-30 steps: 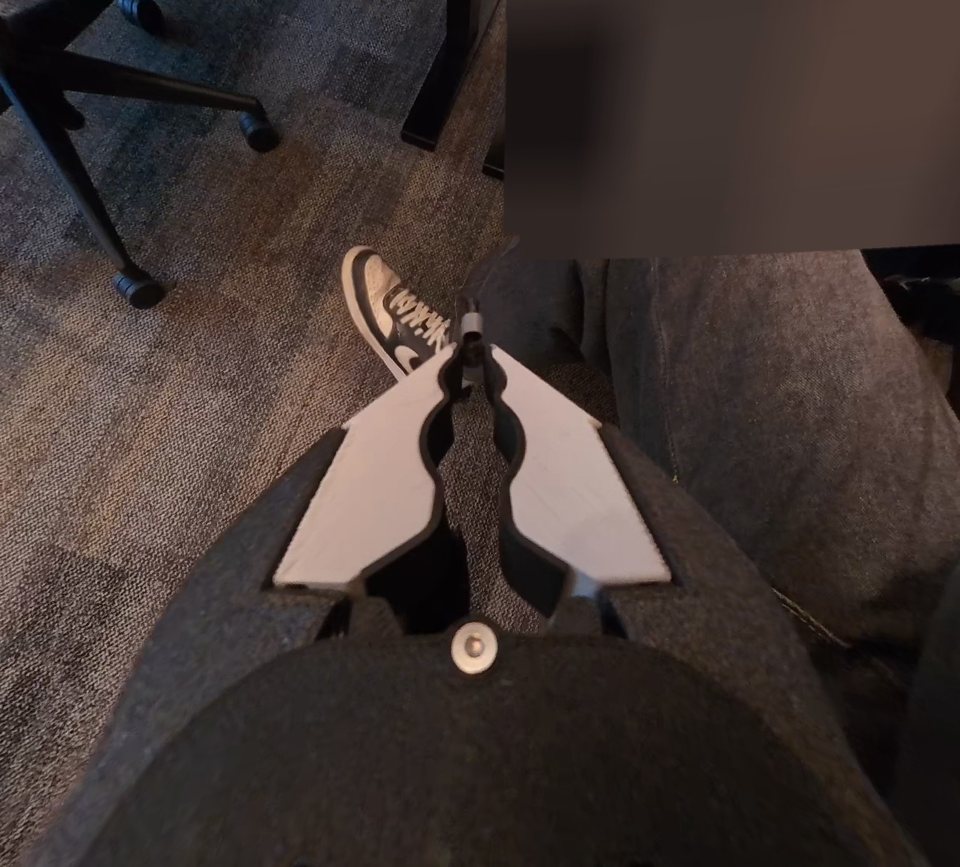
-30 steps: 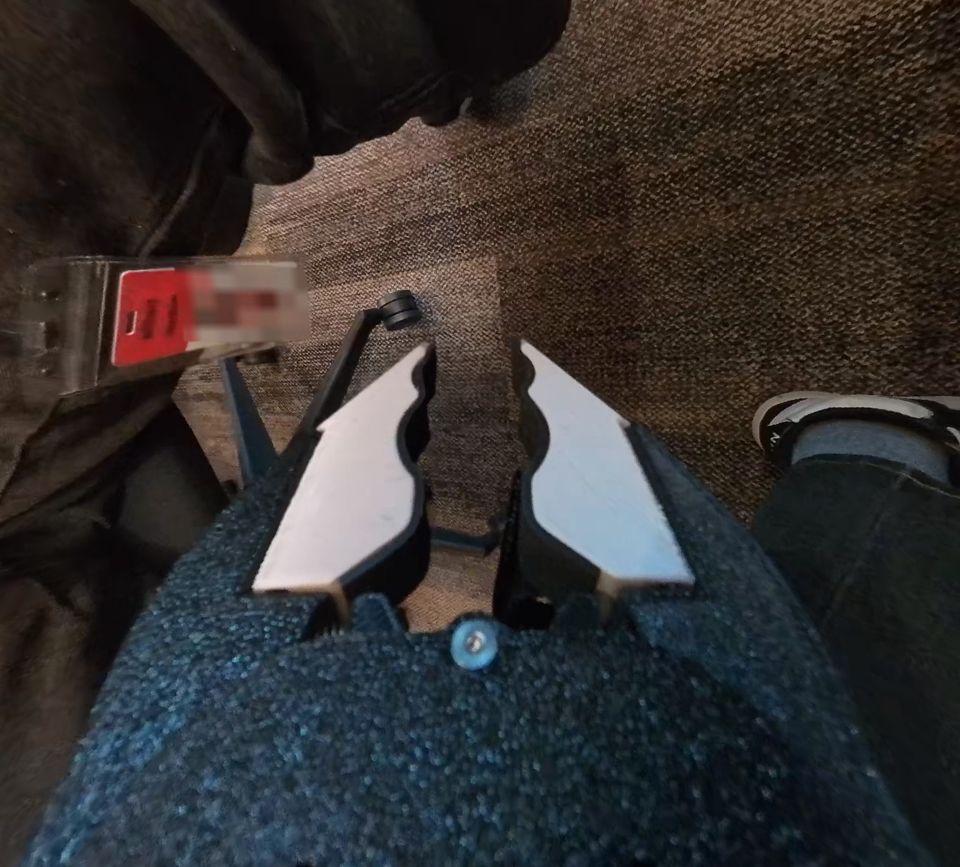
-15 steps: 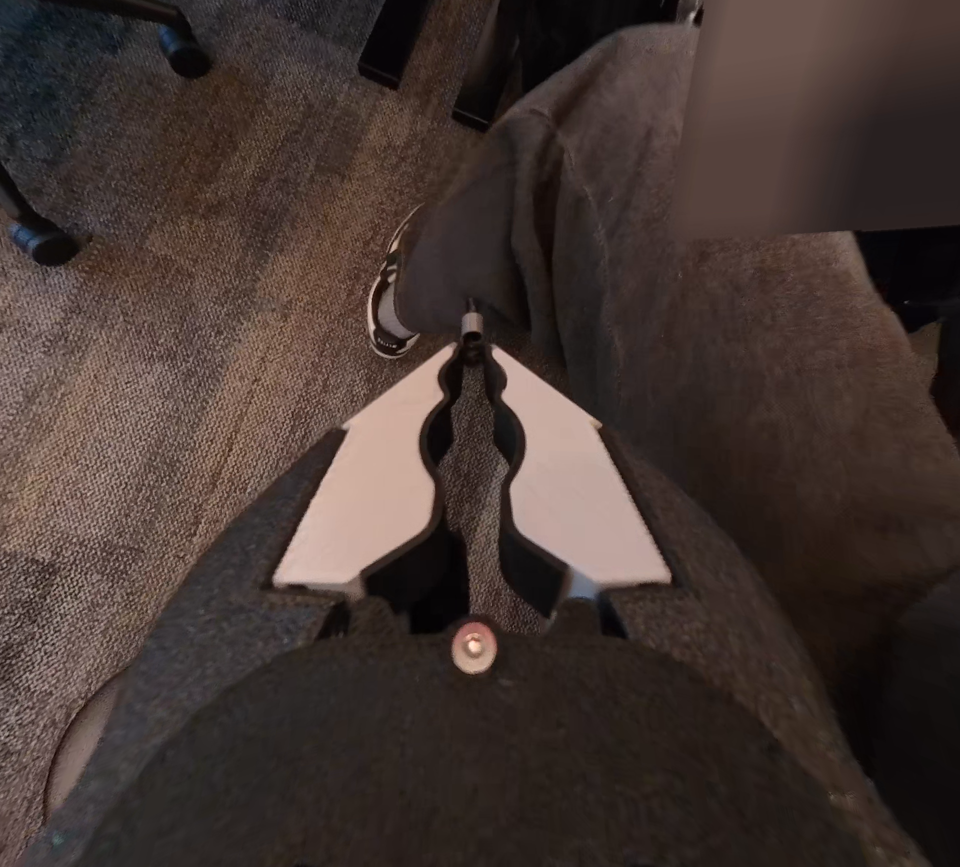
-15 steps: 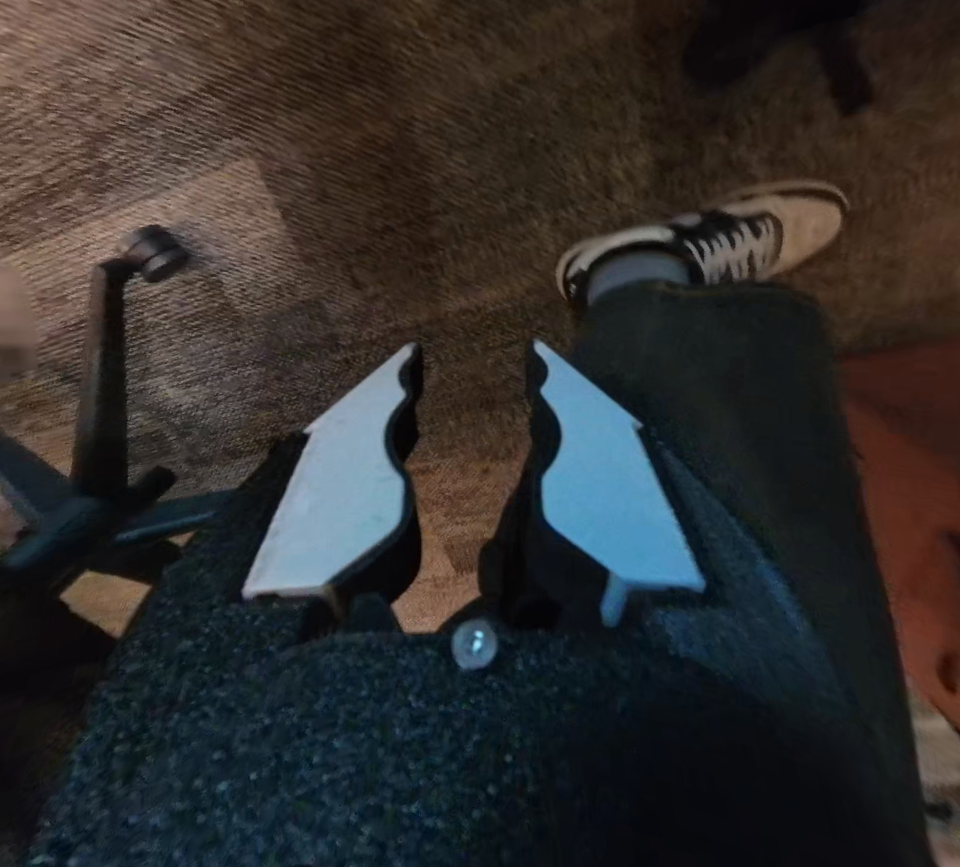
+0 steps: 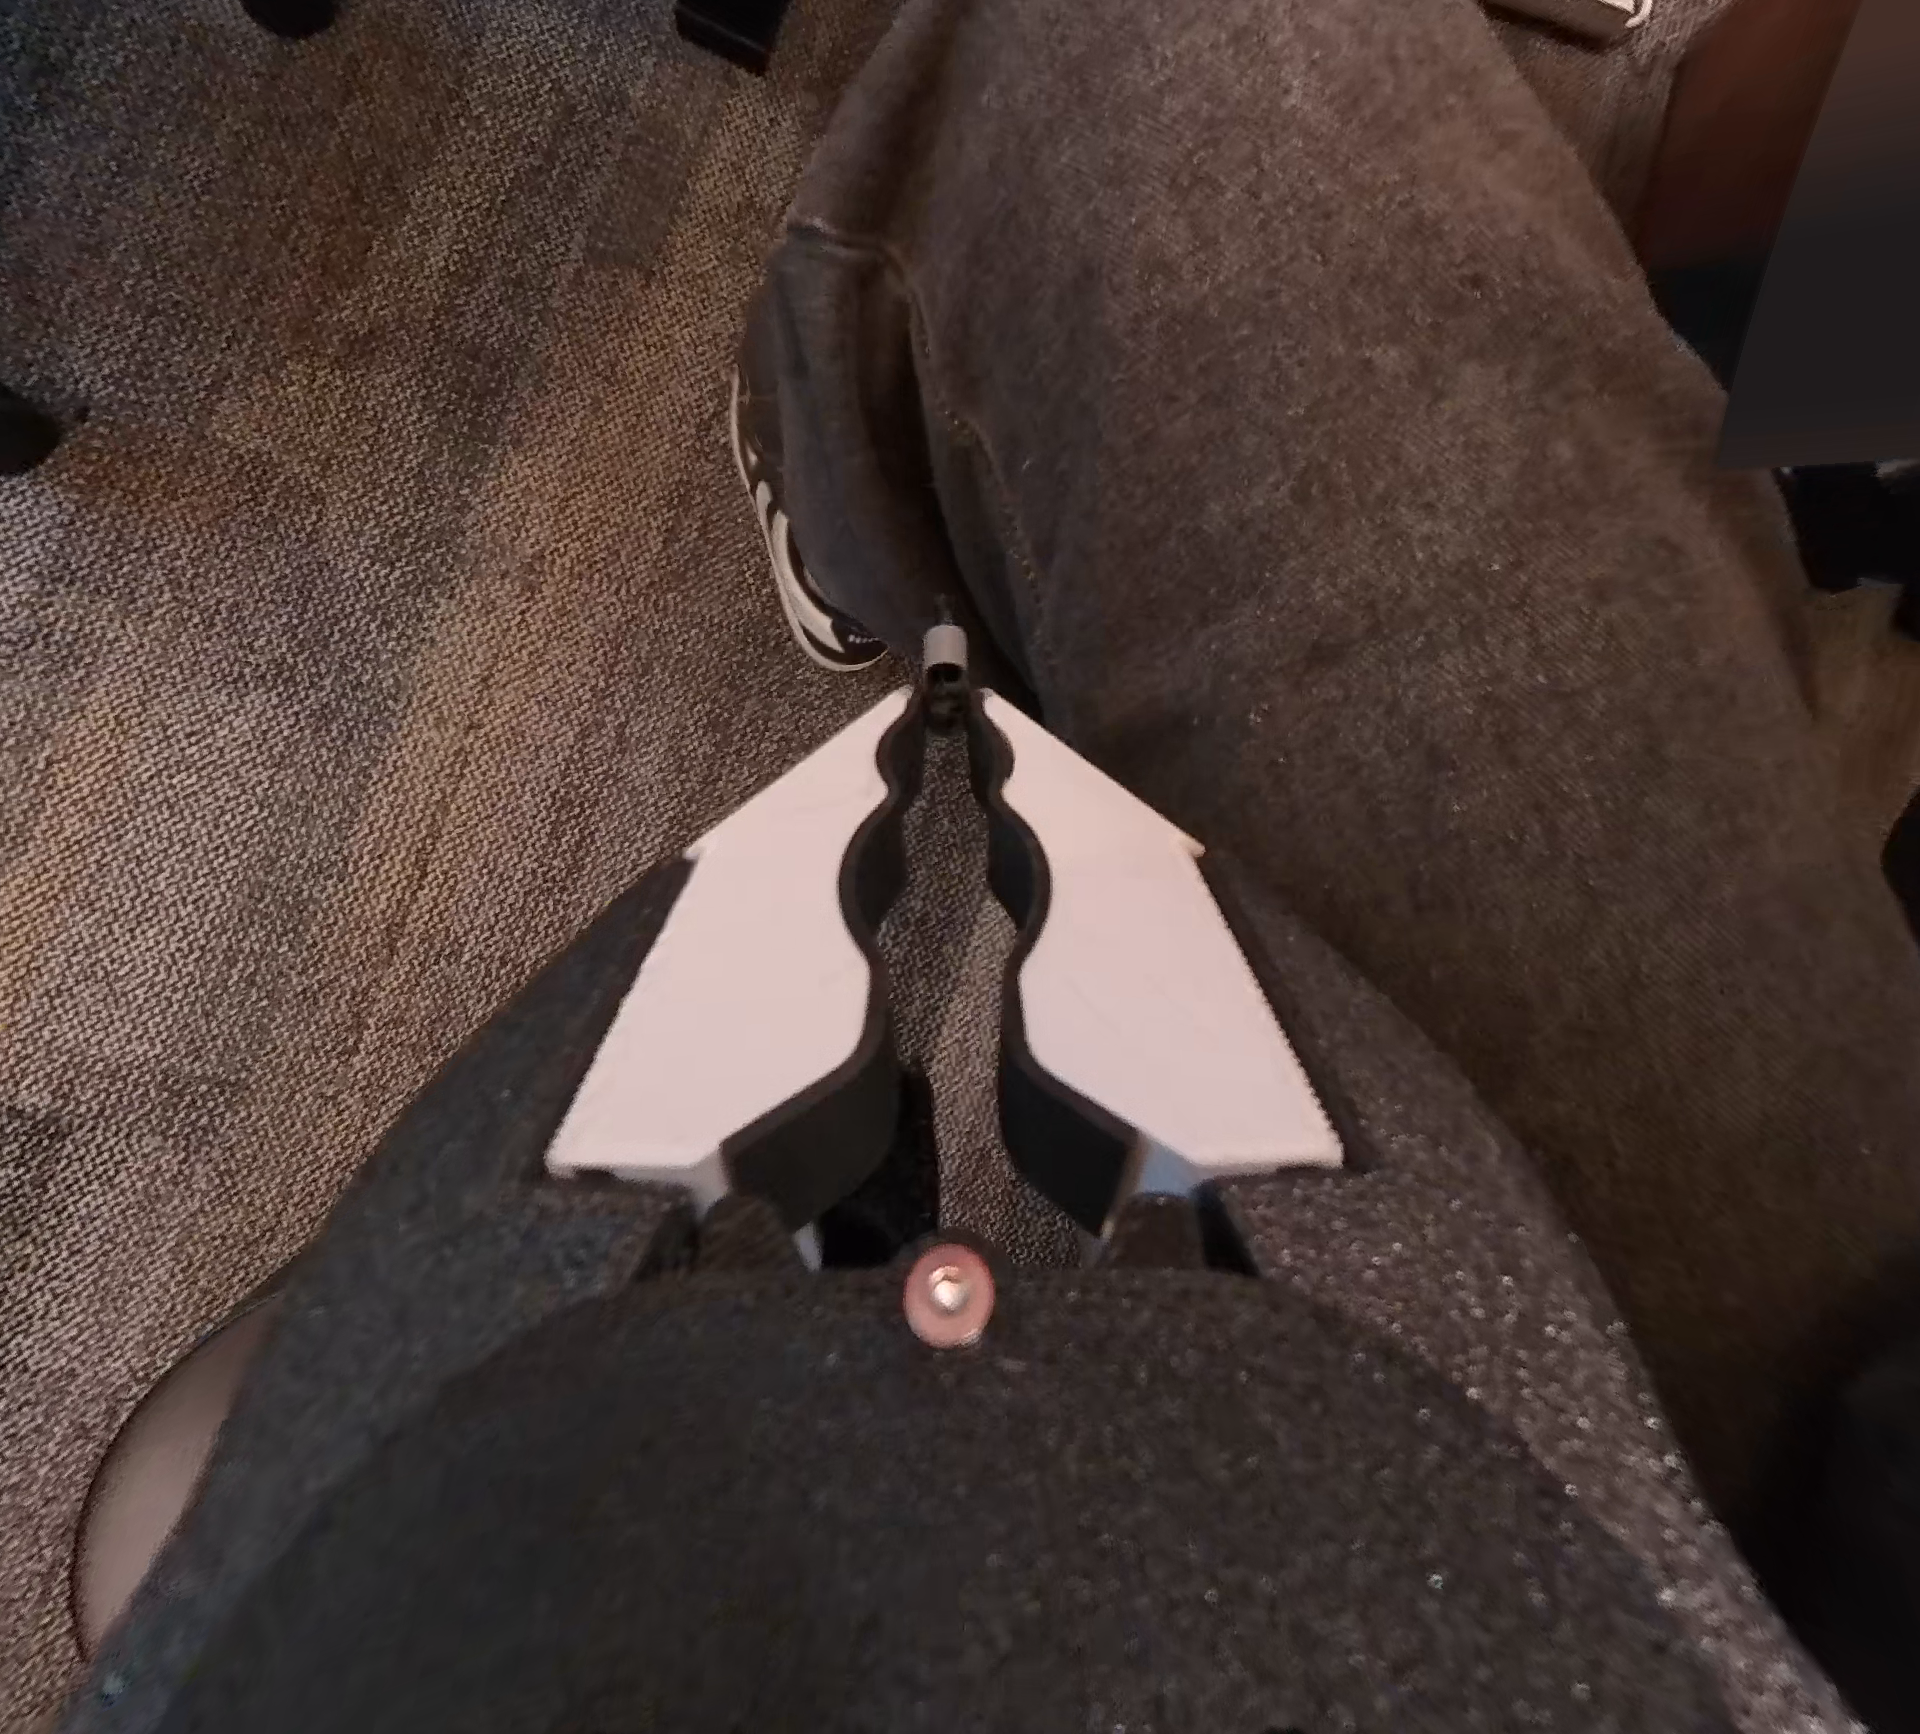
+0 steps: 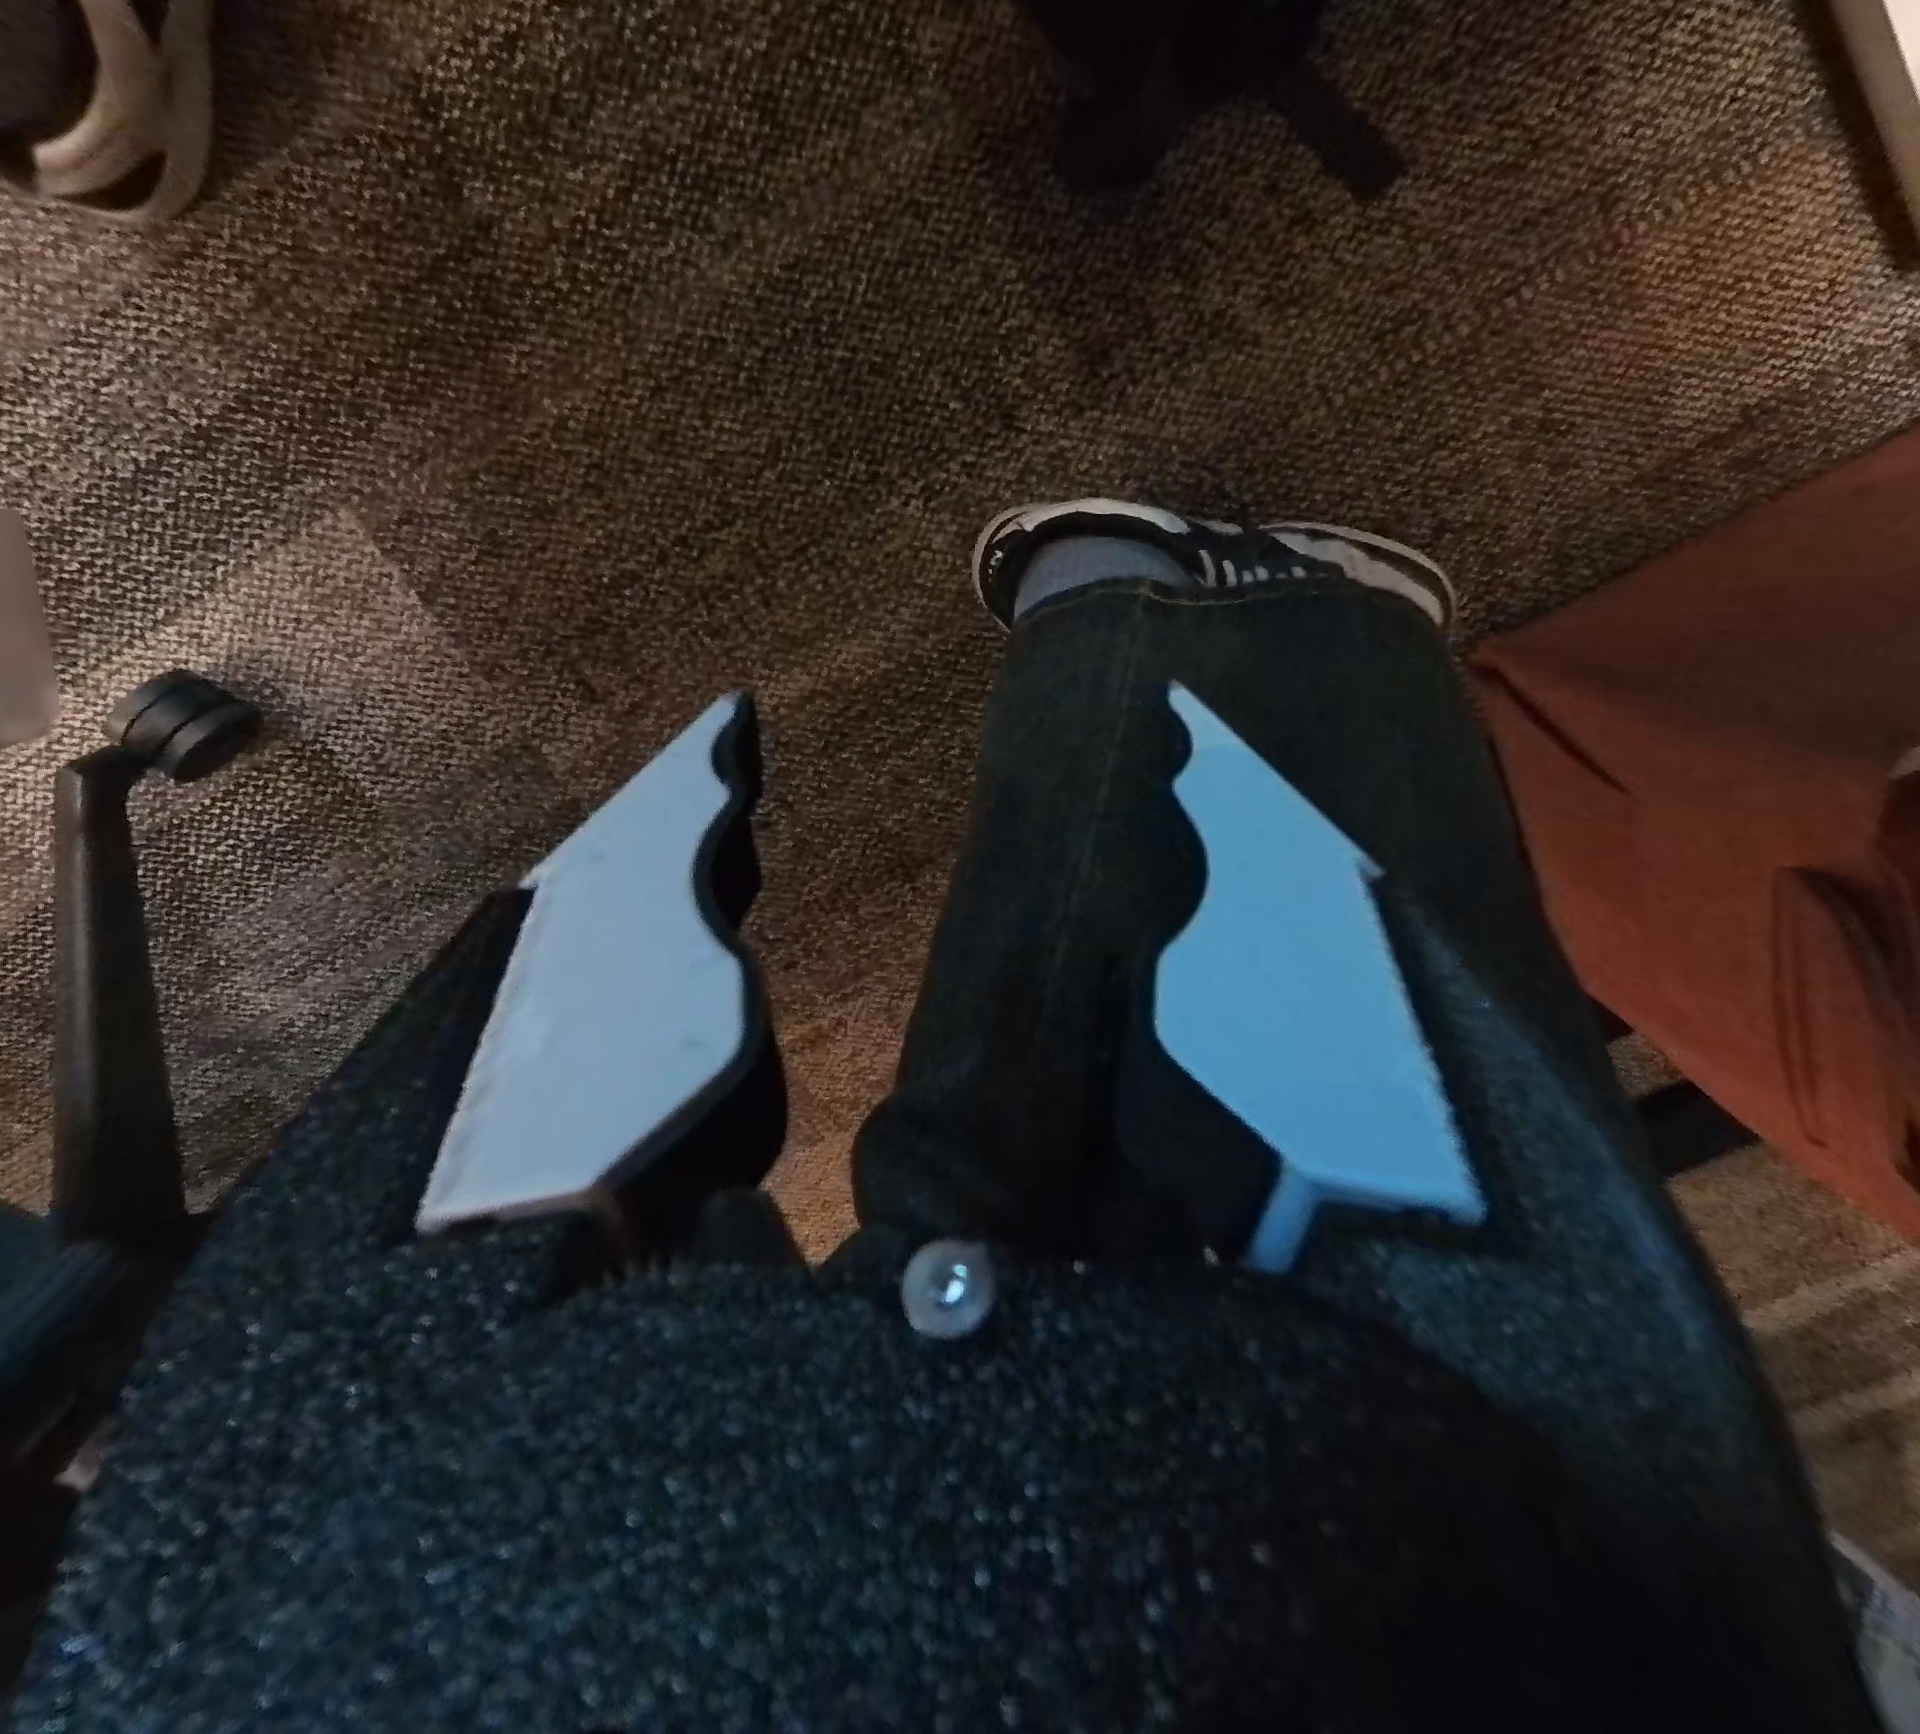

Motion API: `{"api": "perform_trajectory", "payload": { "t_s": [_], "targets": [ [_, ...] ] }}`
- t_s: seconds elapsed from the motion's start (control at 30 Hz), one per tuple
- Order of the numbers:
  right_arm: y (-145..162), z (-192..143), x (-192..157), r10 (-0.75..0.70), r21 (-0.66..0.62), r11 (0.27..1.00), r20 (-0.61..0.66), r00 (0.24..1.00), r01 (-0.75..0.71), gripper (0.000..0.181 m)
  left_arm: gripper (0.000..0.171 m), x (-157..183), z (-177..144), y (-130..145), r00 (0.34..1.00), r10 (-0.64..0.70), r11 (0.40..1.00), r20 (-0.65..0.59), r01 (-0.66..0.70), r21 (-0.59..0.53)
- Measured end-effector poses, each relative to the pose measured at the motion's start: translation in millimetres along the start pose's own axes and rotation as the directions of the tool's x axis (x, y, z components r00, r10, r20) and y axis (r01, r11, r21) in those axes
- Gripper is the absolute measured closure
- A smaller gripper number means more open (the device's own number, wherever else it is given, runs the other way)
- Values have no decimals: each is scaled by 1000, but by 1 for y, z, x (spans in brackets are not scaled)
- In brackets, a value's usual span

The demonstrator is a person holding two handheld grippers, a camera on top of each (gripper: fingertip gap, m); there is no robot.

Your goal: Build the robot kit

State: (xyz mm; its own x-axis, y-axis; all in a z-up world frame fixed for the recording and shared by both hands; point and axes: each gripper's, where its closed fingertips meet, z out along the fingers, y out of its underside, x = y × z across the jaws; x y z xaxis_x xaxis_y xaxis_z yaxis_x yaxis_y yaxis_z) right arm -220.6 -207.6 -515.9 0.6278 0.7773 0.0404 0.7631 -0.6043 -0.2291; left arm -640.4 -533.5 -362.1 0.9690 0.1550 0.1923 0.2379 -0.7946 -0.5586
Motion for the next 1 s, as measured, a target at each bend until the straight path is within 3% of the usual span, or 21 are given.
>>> {"api": "perform_trajectory", "payload": {
  "t_s": [0.23, 0.4, 0.63, 1.0],
  "targets": [
    [11, 3, 4, 2, -12, 1000, -5, 1000, -2, 103, 164, 14, 13, -5, 999, 6, 1000, -49, -7, -8],
    [8, -11, 1, 6, 29, 1000, 9, 1000, -6, 104, 164, 27, 21, -9, 996, 32, 999, -82, -33, -13],
    [29, -29, -7, -2, -14, 1000, 33, 999, 3, 106, 164, 40, 27, -6, 991, 55, 998, -118, -59, -29],
    [56, -21, 0, 19, -58, 998, 56, 998, -16, 108, 164, 57, 34, -14, 986, 86, 995, -141, -91, -30]
  ]
}}
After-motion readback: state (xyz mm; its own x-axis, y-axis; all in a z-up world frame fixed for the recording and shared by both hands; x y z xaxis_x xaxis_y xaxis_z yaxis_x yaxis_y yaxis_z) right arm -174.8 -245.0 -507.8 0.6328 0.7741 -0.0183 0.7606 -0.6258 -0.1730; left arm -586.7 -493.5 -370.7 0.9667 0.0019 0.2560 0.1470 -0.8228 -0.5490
